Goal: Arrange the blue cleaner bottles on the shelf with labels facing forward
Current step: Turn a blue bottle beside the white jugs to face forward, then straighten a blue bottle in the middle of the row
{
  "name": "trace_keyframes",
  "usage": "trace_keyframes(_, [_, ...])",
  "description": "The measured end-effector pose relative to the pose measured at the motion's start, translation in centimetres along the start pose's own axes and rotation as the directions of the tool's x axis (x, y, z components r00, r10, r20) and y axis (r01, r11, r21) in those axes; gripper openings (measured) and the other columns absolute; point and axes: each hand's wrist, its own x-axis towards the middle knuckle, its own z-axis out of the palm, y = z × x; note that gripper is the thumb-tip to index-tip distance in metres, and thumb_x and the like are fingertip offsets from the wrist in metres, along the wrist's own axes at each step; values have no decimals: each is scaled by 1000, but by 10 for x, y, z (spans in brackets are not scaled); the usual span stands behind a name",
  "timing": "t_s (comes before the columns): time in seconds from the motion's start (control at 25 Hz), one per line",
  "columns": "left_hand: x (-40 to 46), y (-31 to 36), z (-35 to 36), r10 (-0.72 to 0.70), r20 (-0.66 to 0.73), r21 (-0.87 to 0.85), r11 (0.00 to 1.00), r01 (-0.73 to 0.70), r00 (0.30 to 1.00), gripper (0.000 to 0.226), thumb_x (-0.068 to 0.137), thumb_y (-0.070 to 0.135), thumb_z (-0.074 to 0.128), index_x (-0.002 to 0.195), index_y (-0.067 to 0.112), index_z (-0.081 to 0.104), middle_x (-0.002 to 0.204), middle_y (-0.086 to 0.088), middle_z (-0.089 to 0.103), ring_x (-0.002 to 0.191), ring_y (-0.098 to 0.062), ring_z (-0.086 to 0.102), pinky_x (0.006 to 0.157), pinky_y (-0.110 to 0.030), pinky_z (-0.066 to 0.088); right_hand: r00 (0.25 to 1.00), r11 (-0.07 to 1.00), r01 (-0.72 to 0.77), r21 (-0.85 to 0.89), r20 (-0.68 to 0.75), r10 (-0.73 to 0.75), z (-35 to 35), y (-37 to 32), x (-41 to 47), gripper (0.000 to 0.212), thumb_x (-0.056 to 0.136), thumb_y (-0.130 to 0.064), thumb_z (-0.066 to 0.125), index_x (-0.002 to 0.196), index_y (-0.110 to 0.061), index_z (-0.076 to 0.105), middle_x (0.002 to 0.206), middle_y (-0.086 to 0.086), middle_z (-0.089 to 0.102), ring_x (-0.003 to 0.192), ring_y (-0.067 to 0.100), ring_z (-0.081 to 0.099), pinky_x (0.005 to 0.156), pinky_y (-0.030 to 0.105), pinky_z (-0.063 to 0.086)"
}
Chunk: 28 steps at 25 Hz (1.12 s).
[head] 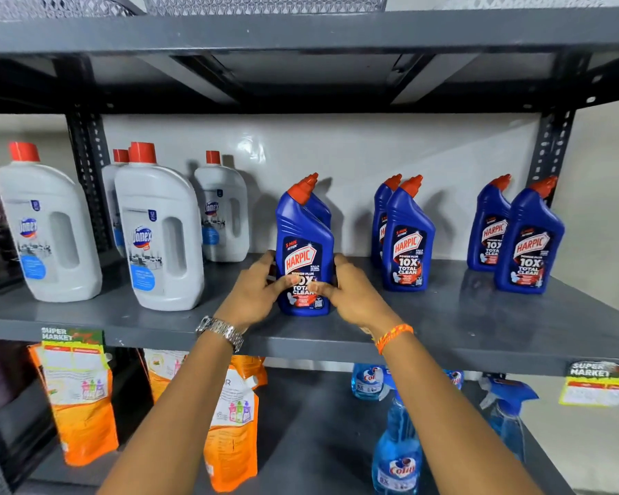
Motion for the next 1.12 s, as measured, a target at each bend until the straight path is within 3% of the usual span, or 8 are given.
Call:
trace_keyframes(0.2, [-25,10,0,3,-54,15,1000,-2,999,43,91,35,64,129,18,53,120,-3,70,105,-21,68,87,-42,60,999,996,41,-73,-20,-43,4,-6,-19,55,91,-25,69,138,-10,44,137,13,62,121,27,64,99,46,57])
trace_keyframes(0.64, [-34,24,3,-149,-56,-100,985,143,987,53,88,32,69,134,16,49,129,-2,64,117,-21,63,96,-47,56,999,1000,-28,9,25,28,3,-5,-18,57,92,-22,68,140,-10,40,141,8,58,126,24,59,100,42,55])
trace_keyframes(0.72, [-52,32,10,-115,-303,-100,991,88,946,54,86,24,73,133,14,49,124,2,61,112,-15,60,96,-38,54,998,995,-20,95,-53,26,-18,5,-25,62,90,-21,71,142,-11,40,134,0,57,123,18,57,97,31,51])
trace_keyframes(0.8, [-73,57,30,0,-559,-121,989,-82,829,39,84,10,73,120,15,57,109,1,66,96,-10,65,86,-26,56,931,983,23,185,-362,46,-56,23,-26,57,87,-20,75,135,-10,47,124,4,62,116,24,63,91,29,52])
trace_keyframes(0.84, [-75,74,44,54,-548,-146,976,-159,835,35,84,5,71,114,16,59,101,1,67,91,-10,67,82,-21,55,869,977,31,209,-488,77,-79,34,-20,55,86,-20,75,133,-8,48,124,9,63,116,29,64,90,32,53])
trace_keyframes(0.92, [-58,111,77,106,-293,-218,960,-174,950,42,84,5,71,121,17,56,109,4,66,100,-12,68,86,-19,53,825,979,-49,197,-545,151,-117,50,-1,64,89,-24,72,141,-5,40,140,14,53,130,31,55,100,40,52])
trace_keyframes(1.0, [-10,131,110,-2,1,-114,994,2,1000,61,82,11,74,135,8,44,123,0,57,116,-18,60,93,-24,46,871,961,-145,234,-431,236,-138,61,23,66,92,-27,68,144,-7,33,150,16,46,136,32,50,107,50,49])
trace_keyframes(1.12, [66,129,139,-150,146,-11,988,154,978,65,69,10,81,126,6,50,123,-11,64,116,-30,63,93,-33,51,950,905,-179,385,-172,261,-143,71,42,37,98,-19,60,131,-10,46,136,20,61,126,41,60,99,56,53])
